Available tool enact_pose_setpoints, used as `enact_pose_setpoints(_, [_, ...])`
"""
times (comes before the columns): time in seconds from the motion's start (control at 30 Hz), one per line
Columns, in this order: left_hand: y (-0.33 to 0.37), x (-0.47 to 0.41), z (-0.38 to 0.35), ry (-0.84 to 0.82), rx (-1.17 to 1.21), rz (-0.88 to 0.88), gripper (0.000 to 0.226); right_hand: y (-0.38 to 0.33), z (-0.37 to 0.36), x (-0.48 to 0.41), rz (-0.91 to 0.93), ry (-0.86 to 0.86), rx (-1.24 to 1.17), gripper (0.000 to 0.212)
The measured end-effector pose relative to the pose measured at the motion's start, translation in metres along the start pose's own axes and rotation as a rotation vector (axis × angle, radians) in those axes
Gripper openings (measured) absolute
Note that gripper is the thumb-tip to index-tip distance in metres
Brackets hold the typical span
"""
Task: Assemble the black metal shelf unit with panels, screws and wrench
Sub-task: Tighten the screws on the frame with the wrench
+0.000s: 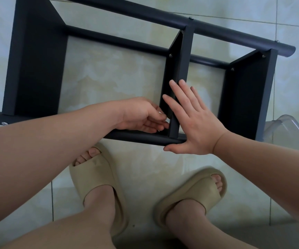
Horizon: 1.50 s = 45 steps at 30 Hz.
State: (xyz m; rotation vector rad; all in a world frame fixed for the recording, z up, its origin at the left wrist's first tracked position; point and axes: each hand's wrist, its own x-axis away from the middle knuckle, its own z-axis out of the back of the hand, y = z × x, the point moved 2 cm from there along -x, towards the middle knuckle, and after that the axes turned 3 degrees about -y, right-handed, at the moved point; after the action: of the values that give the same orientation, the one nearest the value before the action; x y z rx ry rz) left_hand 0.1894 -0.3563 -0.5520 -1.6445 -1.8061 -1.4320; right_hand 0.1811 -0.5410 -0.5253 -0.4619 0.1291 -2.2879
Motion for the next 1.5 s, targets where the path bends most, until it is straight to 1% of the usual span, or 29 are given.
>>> enact_pose_setpoints(0.1, [0.0,0.0,0.0,-0.002,-0.048,-0.021,0.02,0.0,0.0,0.0,0.002,-0.002,0.002,0.119])
enact_pose_setpoints(0.53, [0.0,0.003,0.002,-0.008,-0.26,-0.097,0.018,0.0,0.0,0.0,0.006,-0.001,-0.003,0.118])
enact_pose_setpoints(1.17, [-0.007,0.003,0.0,-0.013,-0.521,-0.114,0.012,0.001,0.0,0.0,0.006,0.002,-0.006,0.118])
enact_pose_setpoints(1.37, [-0.006,0.006,0.002,-0.056,-0.521,-0.085,0.008,0.001,-0.001,0.0,0.008,0.005,-0.017,0.118])
enact_pose_setpoints(1.43, [-0.006,0.006,0.006,-0.029,-0.481,-0.078,0.005,0.001,-0.001,0.0,0.008,0.005,-0.022,0.117])
enact_pose_setpoints(1.5, [-0.004,0.006,0.013,0.032,-0.446,-0.096,0.005,0.0,-0.001,0.0,0.008,0.006,-0.025,0.117])
